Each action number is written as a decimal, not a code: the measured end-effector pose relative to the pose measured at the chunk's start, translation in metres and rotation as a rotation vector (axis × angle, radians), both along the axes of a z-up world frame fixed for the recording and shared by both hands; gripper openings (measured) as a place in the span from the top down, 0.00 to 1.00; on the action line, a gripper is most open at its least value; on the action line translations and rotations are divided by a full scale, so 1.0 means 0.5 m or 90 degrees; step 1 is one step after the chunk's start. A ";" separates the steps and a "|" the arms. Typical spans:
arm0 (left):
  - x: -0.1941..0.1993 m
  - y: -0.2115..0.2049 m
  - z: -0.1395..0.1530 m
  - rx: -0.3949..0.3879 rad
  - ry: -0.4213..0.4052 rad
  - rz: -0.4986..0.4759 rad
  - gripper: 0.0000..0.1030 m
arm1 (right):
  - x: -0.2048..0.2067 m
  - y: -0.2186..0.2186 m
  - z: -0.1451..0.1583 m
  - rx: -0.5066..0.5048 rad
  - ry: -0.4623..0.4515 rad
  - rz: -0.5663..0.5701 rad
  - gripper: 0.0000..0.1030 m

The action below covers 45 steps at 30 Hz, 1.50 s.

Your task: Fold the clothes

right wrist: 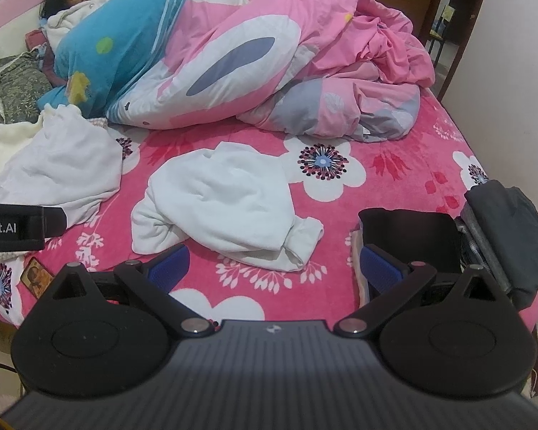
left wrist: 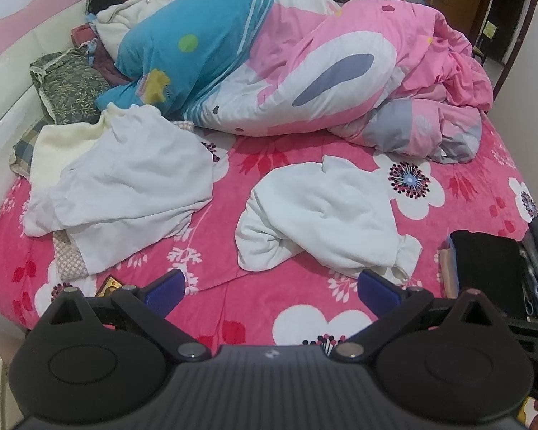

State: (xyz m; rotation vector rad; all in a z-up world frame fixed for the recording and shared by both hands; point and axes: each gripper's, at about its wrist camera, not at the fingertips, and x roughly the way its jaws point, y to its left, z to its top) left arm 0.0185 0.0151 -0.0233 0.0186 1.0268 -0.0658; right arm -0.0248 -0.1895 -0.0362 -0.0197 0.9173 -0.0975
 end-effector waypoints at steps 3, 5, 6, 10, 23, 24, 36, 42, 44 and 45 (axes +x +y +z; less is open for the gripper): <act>0.011 0.006 -0.006 -0.003 0.007 -0.008 0.00 | 0.004 0.006 -0.003 -0.001 0.005 -0.008 0.01; 0.017 0.009 -0.013 -0.005 0.012 -0.014 0.00 | 0.004 0.011 -0.005 -0.002 0.009 -0.015 0.01; 0.019 0.011 -0.016 -0.007 0.015 -0.017 0.00 | 0.003 0.012 -0.006 -0.001 0.010 -0.020 0.01; 0.027 0.018 -0.032 -0.013 0.022 -0.036 0.00 | -0.007 0.017 -0.007 -0.001 0.011 -0.039 0.01; 0.047 -0.007 -0.059 -0.118 -0.032 -0.092 0.00 | -0.038 -0.012 -0.009 0.016 0.001 -0.065 0.01; 0.052 -0.012 -0.060 -0.123 -0.038 -0.090 0.00 | -0.033 -0.019 -0.010 0.021 -0.005 -0.062 0.01; 0.142 -0.051 -0.074 -0.095 -0.042 0.036 0.00 | 0.121 -0.126 -0.053 0.072 -0.092 0.076 0.01; 0.165 -0.051 -0.131 -0.009 -0.008 0.093 0.00 | 0.204 -0.156 -0.129 0.087 -0.111 0.175 0.01; 0.178 -0.035 -0.158 0.010 0.000 0.112 0.00 | 0.229 -0.151 -0.157 0.073 -0.122 0.198 0.01; 0.184 -0.028 -0.172 0.019 0.004 0.122 0.00 | 0.240 -0.148 -0.169 0.066 -0.125 0.205 0.01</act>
